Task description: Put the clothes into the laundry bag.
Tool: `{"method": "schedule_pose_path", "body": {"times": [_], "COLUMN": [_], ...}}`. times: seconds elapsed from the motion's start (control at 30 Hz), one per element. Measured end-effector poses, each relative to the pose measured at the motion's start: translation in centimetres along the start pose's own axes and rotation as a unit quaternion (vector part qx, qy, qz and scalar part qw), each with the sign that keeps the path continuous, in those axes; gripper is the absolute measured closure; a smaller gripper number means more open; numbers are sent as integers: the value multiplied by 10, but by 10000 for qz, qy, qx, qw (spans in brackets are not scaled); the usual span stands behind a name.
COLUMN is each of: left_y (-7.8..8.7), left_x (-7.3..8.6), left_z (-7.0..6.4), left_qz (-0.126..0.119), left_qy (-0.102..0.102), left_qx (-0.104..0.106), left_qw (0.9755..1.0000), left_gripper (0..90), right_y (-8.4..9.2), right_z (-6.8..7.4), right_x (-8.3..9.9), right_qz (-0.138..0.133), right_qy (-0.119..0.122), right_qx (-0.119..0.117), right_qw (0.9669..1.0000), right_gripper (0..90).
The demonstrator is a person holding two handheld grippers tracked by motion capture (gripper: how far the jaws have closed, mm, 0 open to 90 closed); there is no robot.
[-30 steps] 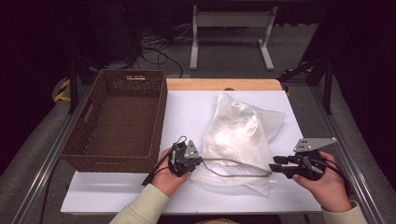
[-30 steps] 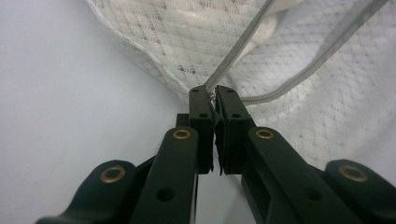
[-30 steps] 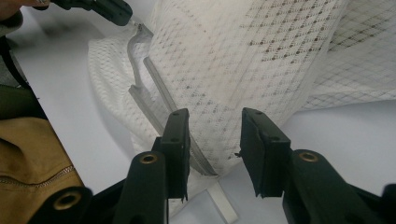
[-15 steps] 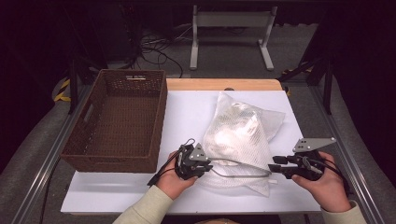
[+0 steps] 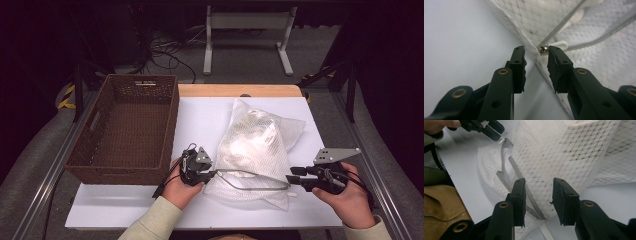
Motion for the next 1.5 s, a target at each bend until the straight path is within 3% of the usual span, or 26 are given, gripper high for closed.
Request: {"method": "schedule_pose_path", "body": {"times": [0.13, 0.33, 0.4, 0.5, 0.53, 0.57, 0.73, 1.0, 1.2, 1.37, 1.5], "left_y": [-7, -11, -12, -11, -11, -11, -3, 20, 31, 37, 40], "left_x": [2, -1, -2, -2, -2, -1, -2, -8, -9, -8, -8], "left_z": [-3, -2, -3, -5, -5, -5, -6, -9, -20, -35, -45], "left_qz": [155, 1, -59, -80, -62, -54, -114, -555, -699, -775, -820], "left_qy": [-12, -141, -201, -300, -322, -364, -409, -266, -252, -337, -399], "left_qx": [111, 100, 155, 288, 332, 294, 202, 210, 465, 672, 758], "left_qw": [9998, 9999, 9997, 9991, 9989, 9989, 9989, 9979, 9962, 9942, 9929], "left_gripper": [591, 521, 570, 725, 825, 862, 882, 887, 890, 890, 889], "right_y": [0, -1, -1, -3, -3, -3, -7, -21, -42, -60, -76], "right_z": [-1, 0, 1, 2, 3, 4, 8, 25, 41, 53, 60], "right_x": [0, -1, -1, -2, -3, -3, -7, -19, -27, -31, -30], "right_qz": [-1, -18, -26, -34, -38, -40, -71, -187, -179, -61, 91], "right_qy": [1, 31, 52, 76, 94, 106, 178, 372, 338, 439, 386], "right_qx": [2, -5, -17, -29, -38, -39, -82, -268, -572, -730, -853], "right_qw": [10000, 10000, 10000, 10000, 9999, 9999, 9998, 9988, 9976, 9963, 9956], "right_gripper": [628, 623, 621, 620, 620, 620, 622, 639, 676, 682, 695]}}
Point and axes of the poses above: each handheld gripper's, and its own axes: y roughly backward along the jaws, x roughly out of its underside, z roughly to its left, the point moved 8 cm from there along -y, roughly forward along the jaws, and after that the axes turned 8 degrees about -x, right-handed, at the moved point
